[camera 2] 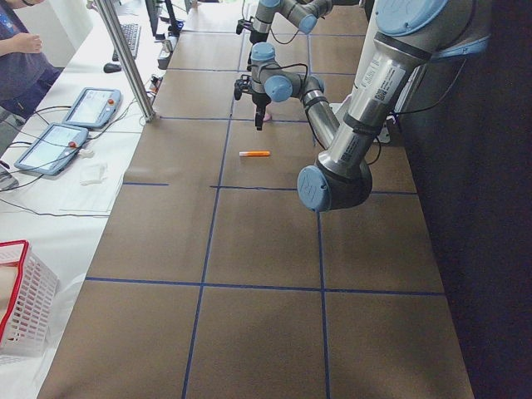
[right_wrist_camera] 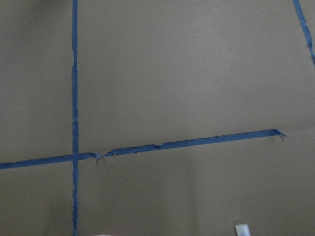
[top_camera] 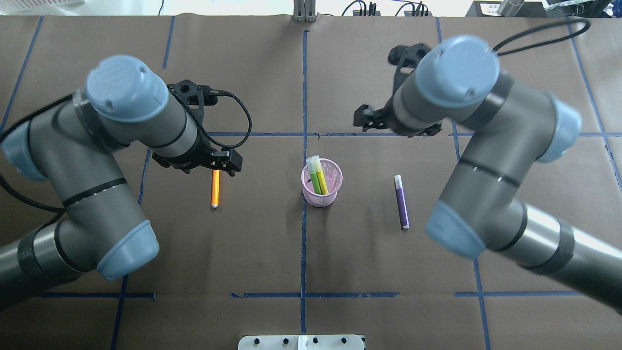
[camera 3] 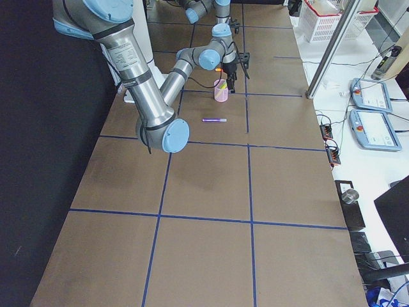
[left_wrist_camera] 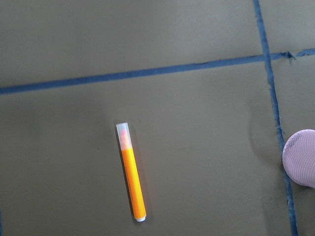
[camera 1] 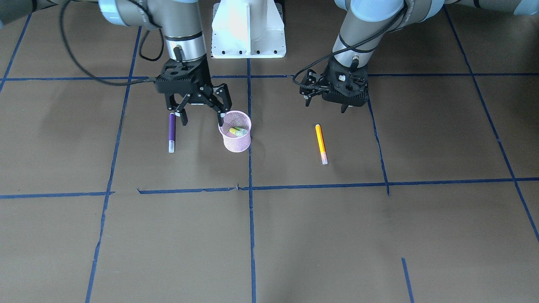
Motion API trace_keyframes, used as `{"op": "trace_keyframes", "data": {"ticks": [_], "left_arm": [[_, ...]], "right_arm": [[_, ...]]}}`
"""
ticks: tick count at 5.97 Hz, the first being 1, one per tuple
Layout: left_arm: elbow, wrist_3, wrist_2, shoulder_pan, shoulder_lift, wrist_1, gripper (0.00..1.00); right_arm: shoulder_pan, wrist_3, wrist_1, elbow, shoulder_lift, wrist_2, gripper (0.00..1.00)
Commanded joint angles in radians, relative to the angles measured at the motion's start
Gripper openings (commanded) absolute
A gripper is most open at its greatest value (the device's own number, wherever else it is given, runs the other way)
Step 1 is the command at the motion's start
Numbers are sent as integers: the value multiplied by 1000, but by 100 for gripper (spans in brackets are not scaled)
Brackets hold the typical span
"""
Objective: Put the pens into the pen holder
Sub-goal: 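Grasp the orange marker with the left gripper while the right arm withdraws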
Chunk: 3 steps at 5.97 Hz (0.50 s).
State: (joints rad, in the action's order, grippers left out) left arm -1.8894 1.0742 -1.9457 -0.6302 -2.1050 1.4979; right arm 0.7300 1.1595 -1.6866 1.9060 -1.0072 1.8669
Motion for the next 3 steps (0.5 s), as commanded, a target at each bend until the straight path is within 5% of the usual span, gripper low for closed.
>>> {"op": "trace_keyframes", "data": {"ticks": [1, 3], "left_arm": [[97, 105, 129, 65, -6, 92, 100], [194, 124, 129, 66, -6, 177, 94]], "right_arm": [[167, -323, -54, -18, -77, 200, 100], [210, -437, -53, -28, -123, 253, 100]]}}
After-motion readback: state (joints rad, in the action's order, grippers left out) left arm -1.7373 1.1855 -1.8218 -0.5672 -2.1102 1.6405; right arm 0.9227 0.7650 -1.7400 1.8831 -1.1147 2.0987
